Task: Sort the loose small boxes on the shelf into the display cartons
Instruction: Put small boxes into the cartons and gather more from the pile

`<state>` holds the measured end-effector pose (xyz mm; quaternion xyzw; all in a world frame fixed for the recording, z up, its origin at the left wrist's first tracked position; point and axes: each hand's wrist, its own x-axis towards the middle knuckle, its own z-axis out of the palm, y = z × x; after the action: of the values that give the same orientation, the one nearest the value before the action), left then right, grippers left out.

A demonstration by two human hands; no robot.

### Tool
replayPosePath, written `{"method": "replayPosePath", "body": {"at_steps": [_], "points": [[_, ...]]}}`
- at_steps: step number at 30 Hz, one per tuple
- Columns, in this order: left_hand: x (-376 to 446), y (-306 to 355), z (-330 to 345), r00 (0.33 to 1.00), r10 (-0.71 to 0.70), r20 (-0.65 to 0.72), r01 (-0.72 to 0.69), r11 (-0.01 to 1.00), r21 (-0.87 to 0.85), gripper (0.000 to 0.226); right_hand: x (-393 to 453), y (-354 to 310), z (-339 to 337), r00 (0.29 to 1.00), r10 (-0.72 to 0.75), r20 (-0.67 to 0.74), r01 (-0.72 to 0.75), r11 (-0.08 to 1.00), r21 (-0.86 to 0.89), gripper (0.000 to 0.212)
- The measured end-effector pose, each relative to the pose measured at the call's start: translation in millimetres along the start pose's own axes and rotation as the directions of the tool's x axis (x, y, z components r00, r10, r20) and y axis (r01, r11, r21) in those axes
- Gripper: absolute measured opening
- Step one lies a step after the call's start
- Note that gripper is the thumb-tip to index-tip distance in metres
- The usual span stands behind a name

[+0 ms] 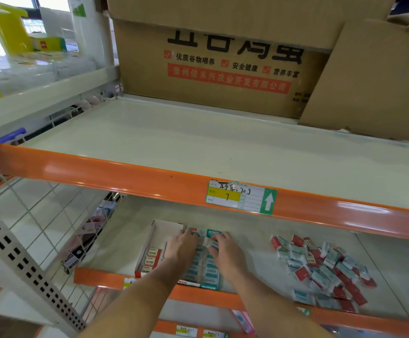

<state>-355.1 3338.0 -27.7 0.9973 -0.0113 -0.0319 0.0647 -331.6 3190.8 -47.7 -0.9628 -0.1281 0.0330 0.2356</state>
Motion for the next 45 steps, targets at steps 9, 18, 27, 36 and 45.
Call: {"method": "replayPosePath", "body": {"at_steps": [9,18,27,36,45], "points": [[10.2,-2.5,6.5,1.000,-0.030,-0.002,0.030,0.999,-0.026,0.027,5.7,2.7,3.4,1.000,-0.001,0.003,0.001,0.999,-0.037,0.035],[18.2,-5.2,6.2,0.997,-0.057,0.046,0.059,0.997,-0.046,0.021,11.9,0.7,6.6,1.000,-0.016,0.027,0.018,0.995,-0.099,0.035],[18.5,-12.3,7.9,0.992,0.110,0.054,-0.111,0.994,0.017,0.026,11.6,1.7,14.4,1.000,-0.003,0.025,0.005,0.996,-0.094,0.042],[18.0,-14.5,15.0,0.979,0.199,0.048,-0.203,0.973,0.112,0.032,12.5,5.4,19.3,0.999,0.041,0.023,-0.040,0.999,-0.024,0.016],[17.8,-8.5,14.3,0.990,0.133,0.042,-0.137,0.983,0.120,0.028,10.7,3.9,21.8,0.997,0.068,0.029,-0.069,0.997,0.026,0.013]]}}
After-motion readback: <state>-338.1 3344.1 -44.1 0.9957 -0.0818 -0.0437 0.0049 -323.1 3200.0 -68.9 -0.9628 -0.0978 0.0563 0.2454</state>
